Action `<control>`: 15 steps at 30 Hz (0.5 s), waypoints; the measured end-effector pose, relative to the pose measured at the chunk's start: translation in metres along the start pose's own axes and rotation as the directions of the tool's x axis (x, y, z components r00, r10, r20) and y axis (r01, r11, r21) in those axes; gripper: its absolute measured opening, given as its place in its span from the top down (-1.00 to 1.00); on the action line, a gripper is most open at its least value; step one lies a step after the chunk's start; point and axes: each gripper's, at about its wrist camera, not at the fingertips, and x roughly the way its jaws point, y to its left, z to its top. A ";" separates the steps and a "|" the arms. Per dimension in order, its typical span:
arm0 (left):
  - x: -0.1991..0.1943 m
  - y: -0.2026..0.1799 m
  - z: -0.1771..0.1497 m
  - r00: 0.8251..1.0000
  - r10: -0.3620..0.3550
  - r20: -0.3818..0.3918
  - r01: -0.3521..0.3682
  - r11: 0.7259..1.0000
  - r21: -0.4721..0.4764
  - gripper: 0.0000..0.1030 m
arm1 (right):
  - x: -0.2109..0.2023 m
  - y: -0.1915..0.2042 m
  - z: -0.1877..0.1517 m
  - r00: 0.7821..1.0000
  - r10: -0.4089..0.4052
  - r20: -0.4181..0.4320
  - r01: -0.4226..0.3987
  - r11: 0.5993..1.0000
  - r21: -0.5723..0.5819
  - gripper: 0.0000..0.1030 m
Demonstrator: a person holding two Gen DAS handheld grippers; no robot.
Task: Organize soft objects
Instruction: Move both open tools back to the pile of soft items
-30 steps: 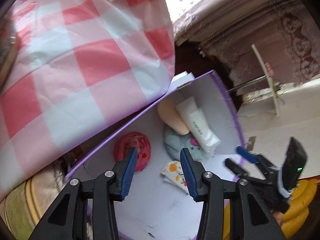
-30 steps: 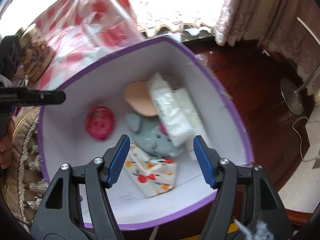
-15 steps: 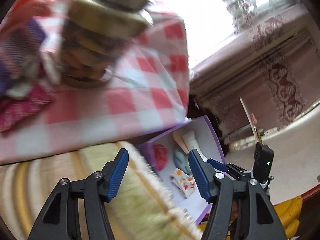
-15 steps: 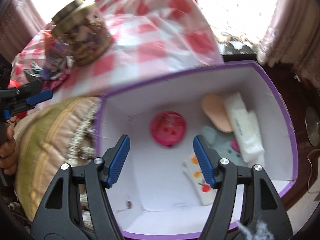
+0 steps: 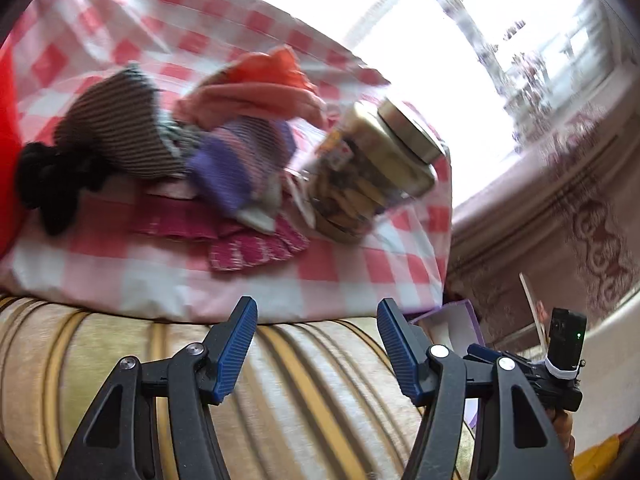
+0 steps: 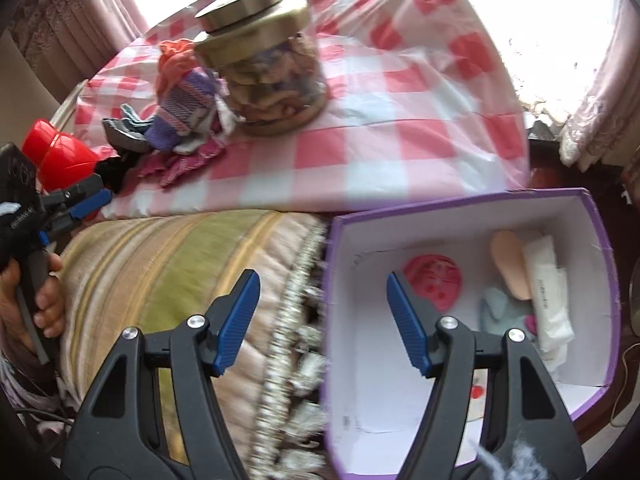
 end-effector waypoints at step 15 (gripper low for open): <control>-0.047 0.068 0.016 0.985 0.066 0.159 -0.038 0.984 -0.174 -0.23 | 0.027 0.087 0.026 0.994 0.099 -0.053 -0.107 0.978 -0.180 -0.35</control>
